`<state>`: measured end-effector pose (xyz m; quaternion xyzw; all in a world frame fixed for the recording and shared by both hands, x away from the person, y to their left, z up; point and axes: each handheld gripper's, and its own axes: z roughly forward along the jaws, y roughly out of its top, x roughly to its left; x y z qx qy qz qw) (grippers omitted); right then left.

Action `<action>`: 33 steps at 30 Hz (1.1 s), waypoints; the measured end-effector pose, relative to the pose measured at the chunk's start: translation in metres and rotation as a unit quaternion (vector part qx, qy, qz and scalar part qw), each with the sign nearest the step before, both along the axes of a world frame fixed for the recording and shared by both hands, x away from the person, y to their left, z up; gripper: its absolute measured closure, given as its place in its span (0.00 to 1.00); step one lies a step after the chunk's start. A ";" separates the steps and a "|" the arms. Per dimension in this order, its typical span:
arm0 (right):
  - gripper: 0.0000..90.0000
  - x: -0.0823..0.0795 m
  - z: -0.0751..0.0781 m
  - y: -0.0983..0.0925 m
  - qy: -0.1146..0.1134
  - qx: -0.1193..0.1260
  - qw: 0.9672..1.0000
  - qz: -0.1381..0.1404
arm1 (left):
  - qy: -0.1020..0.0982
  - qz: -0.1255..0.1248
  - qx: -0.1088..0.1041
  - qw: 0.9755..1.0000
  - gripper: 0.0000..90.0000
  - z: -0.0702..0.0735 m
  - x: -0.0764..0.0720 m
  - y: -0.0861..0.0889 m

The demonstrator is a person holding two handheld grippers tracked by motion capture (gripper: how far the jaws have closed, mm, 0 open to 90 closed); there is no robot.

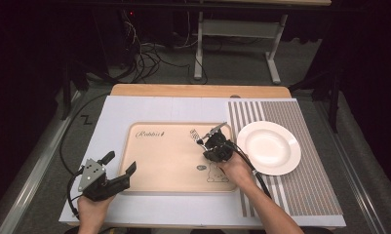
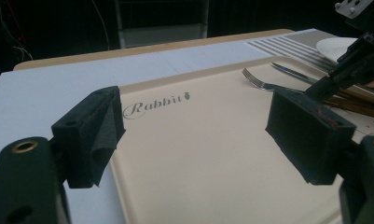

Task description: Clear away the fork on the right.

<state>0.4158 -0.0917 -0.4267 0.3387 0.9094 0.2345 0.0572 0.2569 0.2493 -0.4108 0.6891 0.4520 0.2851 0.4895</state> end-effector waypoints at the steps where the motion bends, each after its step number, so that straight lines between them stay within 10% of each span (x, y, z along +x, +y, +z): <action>1: 1.00 0.001 0.000 -0.001 0.000 -0.001 1.000 -0.001 | 0.000 0.000 0.001 1.000 0.22 0.000 0.000 0.000; 33: 1.00 0.024 -0.001 -0.012 -0.013 -0.008 0.998 -0.053 | 0.001 -0.001 0.000 1.000 0.22 0.000 -0.001 0.000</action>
